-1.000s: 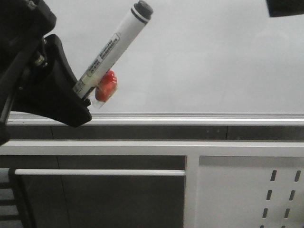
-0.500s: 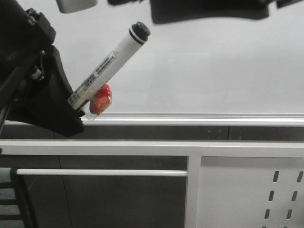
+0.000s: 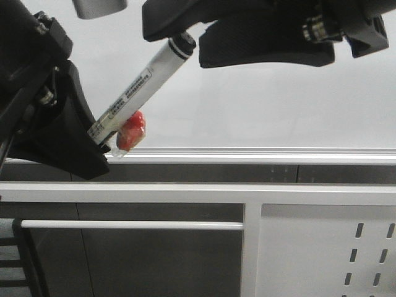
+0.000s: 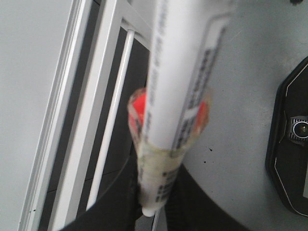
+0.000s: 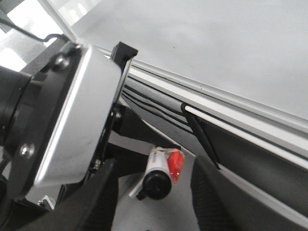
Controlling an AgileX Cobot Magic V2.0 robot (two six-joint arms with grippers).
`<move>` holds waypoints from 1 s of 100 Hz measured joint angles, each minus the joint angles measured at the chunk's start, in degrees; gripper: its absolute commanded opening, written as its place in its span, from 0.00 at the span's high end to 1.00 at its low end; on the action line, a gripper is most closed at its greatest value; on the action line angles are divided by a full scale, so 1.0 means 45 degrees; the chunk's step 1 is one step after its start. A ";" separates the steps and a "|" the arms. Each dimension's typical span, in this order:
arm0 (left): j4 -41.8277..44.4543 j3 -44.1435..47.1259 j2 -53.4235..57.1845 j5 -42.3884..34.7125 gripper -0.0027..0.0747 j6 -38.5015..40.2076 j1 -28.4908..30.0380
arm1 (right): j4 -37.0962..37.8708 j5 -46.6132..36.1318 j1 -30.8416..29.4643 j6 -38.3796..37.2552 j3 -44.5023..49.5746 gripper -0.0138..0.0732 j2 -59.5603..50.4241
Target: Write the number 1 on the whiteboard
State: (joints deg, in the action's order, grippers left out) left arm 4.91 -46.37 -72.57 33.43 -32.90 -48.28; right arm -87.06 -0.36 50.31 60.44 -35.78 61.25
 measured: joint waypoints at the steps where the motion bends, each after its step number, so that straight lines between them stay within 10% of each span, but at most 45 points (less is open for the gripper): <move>1: 0.0000 0.0000 0.0000 0.0000 0.99 0.0000 0.0000 | -0.0047 0.0079 0.0000 0.0000 0.0000 0.48 0.0000; 37: 0.0000 0.0000 0.0000 -0.0047 0.99 0.0000 0.0000 | -0.3578 0.1033 0.0000 0.0000 0.0000 0.48 0.0851; 100: -0.0026 -0.0009 0.0000 0.1039 0.99 0.0000 -0.1103 | -0.3909 0.2567 -0.1167 -0.1711 0.0000 0.48 0.1396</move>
State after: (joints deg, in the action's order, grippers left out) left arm 4.80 -46.41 -72.57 38.11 -32.90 -53.24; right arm -104.65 11.20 45.05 52.74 -35.78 67.54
